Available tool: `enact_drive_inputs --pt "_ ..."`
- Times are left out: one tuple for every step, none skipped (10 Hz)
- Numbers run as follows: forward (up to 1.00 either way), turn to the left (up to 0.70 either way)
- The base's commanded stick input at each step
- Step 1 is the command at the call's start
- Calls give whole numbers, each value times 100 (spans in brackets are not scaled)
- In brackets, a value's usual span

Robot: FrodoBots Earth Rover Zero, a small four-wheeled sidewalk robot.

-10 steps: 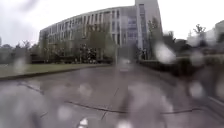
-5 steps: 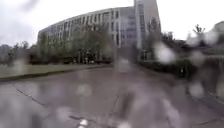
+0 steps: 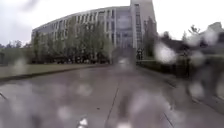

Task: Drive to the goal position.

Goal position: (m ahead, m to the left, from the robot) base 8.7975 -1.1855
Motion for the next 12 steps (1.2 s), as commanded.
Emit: enact_drive_inputs --pt "70 0" --pt "70 0" --pt "70 0" --pt "70 0" --pt "70 0" --pt "70 0" --pt "70 0" --pt "70 -5" --pt "70 -13" --pt "70 -14" --pt "70 -14" --pt "70 -9"
